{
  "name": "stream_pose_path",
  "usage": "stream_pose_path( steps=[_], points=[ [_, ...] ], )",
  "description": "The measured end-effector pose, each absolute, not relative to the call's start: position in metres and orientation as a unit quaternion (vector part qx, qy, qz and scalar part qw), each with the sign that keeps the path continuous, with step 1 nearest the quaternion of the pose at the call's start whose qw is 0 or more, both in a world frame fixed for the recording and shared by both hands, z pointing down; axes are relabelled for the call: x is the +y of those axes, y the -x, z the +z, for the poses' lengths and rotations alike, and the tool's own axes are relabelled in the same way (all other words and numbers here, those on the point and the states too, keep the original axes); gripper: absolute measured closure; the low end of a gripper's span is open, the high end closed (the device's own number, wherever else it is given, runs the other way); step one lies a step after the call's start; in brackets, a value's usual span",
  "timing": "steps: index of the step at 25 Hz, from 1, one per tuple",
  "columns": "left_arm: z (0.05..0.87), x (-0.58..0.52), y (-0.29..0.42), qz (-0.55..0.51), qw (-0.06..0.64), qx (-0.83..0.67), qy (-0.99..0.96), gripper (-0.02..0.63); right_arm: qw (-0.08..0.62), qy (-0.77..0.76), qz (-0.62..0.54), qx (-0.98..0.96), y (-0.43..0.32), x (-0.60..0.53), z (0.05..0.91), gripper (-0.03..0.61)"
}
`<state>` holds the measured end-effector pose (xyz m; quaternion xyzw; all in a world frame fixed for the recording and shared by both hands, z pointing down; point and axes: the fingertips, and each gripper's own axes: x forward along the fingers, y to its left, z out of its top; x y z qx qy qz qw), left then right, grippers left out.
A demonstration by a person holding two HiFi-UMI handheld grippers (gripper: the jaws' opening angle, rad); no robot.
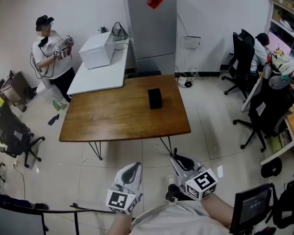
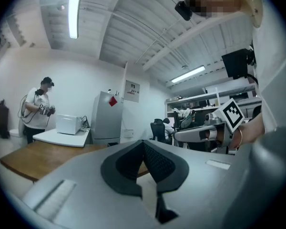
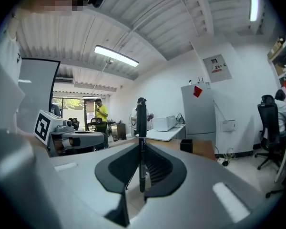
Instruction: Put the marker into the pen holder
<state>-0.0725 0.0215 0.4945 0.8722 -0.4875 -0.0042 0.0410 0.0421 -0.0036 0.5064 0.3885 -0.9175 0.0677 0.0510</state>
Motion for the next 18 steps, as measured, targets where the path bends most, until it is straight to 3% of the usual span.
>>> stream_pose_path(
  steps=[4,18],
  points=[
    [0.472,-0.061,0.05,-0.002,0.013,-0.489,-0.872,0.597,0.035,-0.35,0.049,-0.935,-0.051,-0.087,0.484,0.541],
    [0.484,-0.228,0.029,0.011,0.053,-0.477,-0.877,0.597,0.007,-0.341,0.094,-0.935,-0.07,-0.261,0.472,0.541]
  ],
)
